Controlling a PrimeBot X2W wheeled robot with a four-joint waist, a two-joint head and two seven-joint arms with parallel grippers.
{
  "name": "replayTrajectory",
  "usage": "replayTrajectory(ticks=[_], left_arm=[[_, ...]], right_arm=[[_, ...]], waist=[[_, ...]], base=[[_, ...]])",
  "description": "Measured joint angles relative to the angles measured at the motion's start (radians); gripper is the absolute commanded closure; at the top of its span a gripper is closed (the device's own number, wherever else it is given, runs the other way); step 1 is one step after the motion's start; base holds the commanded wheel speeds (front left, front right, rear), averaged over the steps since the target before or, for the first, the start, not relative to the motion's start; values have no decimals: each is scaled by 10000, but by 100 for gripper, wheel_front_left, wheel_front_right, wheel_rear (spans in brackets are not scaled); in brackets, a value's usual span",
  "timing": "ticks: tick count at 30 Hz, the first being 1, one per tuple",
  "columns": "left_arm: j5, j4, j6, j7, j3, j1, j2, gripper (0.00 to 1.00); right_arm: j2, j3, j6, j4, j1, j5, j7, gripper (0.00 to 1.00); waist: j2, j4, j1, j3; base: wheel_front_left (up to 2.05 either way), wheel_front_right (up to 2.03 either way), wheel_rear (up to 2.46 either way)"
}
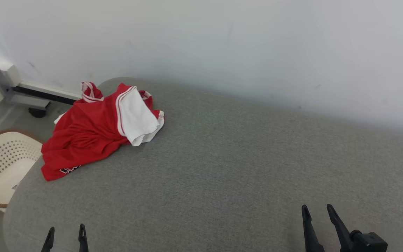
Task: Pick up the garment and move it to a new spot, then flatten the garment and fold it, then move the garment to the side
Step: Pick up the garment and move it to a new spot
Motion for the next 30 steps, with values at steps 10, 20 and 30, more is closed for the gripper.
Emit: replayTrajectory(ticks=[10, 20, 30], left_arm=[[-4, 2, 161, 2, 257, 109, 46, 0], [-100, -113, 280, 2, 410, 112, 17, 0], [-98, -35, 307, 2, 345, -98, -15, 0]], right_arm=[[2, 278, 0, 17, 14, 90, -2, 0], [2, 399, 0, 59, -207, 52, -2, 0], [2, 330, 0, 52, -151, 27, -2, 0]], waist=[[0, 1268, 0, -59], [0, 1620, 0, 110], [0, 1651, 0, 185]], base=[[0, 0, 0], [0, 0, 0], [0, 0, 0]])
